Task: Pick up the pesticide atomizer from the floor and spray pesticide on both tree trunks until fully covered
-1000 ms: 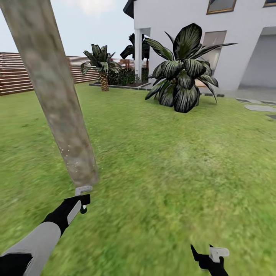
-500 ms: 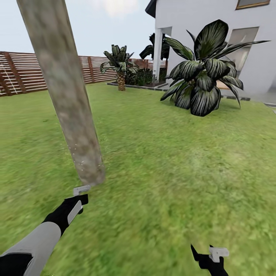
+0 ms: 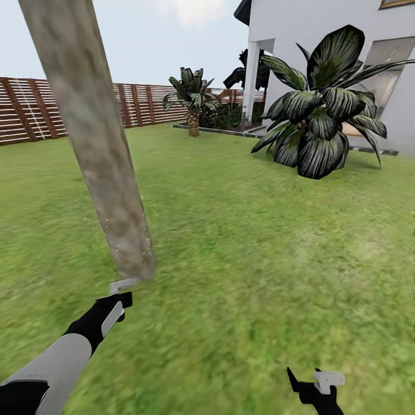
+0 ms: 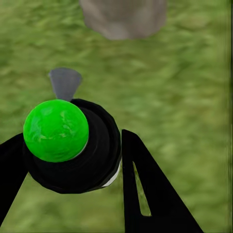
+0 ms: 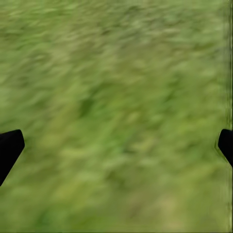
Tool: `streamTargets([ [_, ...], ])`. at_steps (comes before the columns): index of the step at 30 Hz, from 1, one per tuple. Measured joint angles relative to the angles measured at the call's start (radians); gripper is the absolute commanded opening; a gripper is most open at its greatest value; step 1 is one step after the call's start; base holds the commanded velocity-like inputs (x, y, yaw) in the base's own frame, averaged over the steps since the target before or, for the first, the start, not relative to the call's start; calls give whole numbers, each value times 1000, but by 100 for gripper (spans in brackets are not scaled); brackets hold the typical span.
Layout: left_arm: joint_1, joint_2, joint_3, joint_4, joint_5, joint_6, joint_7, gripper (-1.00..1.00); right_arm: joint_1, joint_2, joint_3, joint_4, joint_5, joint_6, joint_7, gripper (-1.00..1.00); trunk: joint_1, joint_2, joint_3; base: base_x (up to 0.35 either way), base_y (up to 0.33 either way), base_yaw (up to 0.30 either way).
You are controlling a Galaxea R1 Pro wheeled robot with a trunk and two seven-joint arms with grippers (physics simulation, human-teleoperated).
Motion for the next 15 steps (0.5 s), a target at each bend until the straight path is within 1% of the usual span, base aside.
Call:
streamTargets([
  [3,0,0,1,0,0,0,4,-100,0,0,0,0,-1,0,0,100,0,0,0,11,-275,6],
  [5,0,0,1,0,0,0,6,-100,0,0,0,0,-1,0,0,100,0,0,0,2,-276,128],
  [15,0,1,1,0,0,0,8,-100,0,-1,0,0,-1,0,0,100,0,0,0,0,-277,268],
])
